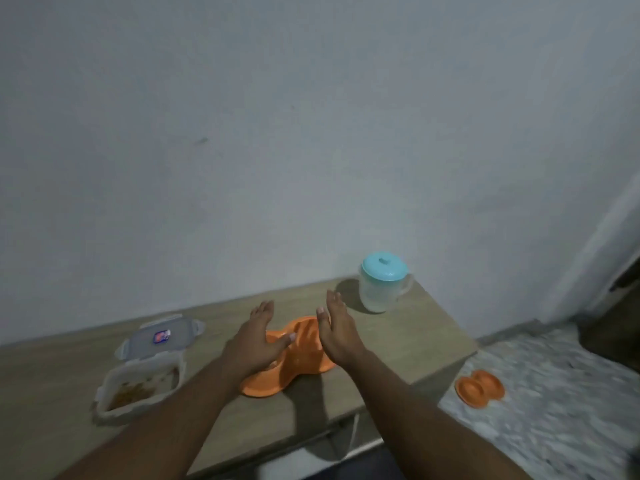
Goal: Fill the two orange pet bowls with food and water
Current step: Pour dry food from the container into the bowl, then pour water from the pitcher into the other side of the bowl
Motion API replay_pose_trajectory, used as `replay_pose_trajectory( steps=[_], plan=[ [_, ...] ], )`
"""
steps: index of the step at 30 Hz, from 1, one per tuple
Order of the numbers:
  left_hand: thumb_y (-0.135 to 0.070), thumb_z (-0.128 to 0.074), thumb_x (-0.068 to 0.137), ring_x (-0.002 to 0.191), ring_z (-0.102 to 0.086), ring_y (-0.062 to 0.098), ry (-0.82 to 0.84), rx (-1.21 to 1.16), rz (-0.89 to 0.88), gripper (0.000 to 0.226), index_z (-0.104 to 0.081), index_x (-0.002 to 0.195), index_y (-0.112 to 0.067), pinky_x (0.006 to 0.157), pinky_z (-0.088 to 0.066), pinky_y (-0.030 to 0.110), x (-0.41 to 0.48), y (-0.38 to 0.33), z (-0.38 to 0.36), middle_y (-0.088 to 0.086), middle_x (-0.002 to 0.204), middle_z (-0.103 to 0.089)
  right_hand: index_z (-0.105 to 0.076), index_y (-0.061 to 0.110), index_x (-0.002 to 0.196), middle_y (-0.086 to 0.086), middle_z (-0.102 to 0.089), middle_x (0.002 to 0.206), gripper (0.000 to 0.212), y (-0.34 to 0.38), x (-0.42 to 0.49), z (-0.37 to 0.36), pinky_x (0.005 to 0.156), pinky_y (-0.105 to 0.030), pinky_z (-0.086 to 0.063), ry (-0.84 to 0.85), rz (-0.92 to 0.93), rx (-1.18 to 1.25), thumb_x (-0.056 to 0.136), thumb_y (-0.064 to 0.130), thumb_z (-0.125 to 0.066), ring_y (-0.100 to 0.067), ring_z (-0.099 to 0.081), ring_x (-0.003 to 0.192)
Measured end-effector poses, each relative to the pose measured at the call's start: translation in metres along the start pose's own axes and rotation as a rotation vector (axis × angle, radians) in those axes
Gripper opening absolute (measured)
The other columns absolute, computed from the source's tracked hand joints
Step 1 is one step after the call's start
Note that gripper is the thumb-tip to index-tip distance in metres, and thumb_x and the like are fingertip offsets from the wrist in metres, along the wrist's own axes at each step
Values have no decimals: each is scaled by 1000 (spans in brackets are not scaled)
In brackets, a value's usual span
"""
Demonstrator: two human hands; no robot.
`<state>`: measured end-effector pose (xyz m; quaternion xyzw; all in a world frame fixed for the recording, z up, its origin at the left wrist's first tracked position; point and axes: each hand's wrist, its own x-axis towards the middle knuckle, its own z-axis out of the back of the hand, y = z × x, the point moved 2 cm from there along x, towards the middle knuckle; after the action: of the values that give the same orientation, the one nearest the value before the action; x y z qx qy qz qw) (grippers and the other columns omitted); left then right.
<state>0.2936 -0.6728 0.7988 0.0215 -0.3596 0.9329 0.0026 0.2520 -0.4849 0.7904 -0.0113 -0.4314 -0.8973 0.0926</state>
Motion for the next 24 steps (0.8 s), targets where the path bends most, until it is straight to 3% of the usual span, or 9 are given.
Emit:
replay_pose_trajectory(
  steps=[5,10,13,16,20,24],
  plan=[
    [-56,-66,83,153,-19,22,44,-7,-2,98,-25,156,-7,122,-15,29,45,-70,-77,11,164,-22,-17,11,155,-13,-15,162,57,-83,11,78,121,-34,-8,-1,-22,-36,104,34,-32,-24,-8,151],
    [-44,-71,88,154,-17,19,55,-76,29,92,-22,157,-8,122,-14,28,85,-124,-145,7,165,-19,-12,20,156,-7,-11,164,60,-158,37,144,122,-39,-9,23,-49,-53,103,44,-26,-22,-5,151],
    [-49,-73,84,153,-19,20,56,-92,90,100,-20,158,-10,124,-19,34,102,-142,-166,6,166,-20,-12,17,156,-8,-10,164,59,-183,54,172,120,-35,-8,26,-62,-64,104,41,-27,-21,-5,151],
    [-60,-74,75,150,-27,22,15,-120,151,110,-19,159,-15,122,-27,38,121,-148,-179,6,164,-28,-14,15,156,-9,-11,164,58,-201,78,188,121,-34,-8,27,-56,-50,104,38,-28,-22,-7,151],
    [-39,-81,80,146,-35,26,-64,-139,201,104,-18,158,-10,109,-30,25,145,-151,-194,9,160,-34,-14,14,155,-9,-12,163,56,-217,109,191,123,-35,-9,47,-34,-16,105,33,-29,-22,-9,151],
    [-39,-85,75,140,-43,25,-118,-220,242,107,-23,158,-11,109,-37,31,157,-148,-196,5,158,-39,-15,9,155,-9,-16,163,56,-218,129,185,122,-34,-12,34,-31,2,105,27,-33,-24,-13,150]
  ],
)
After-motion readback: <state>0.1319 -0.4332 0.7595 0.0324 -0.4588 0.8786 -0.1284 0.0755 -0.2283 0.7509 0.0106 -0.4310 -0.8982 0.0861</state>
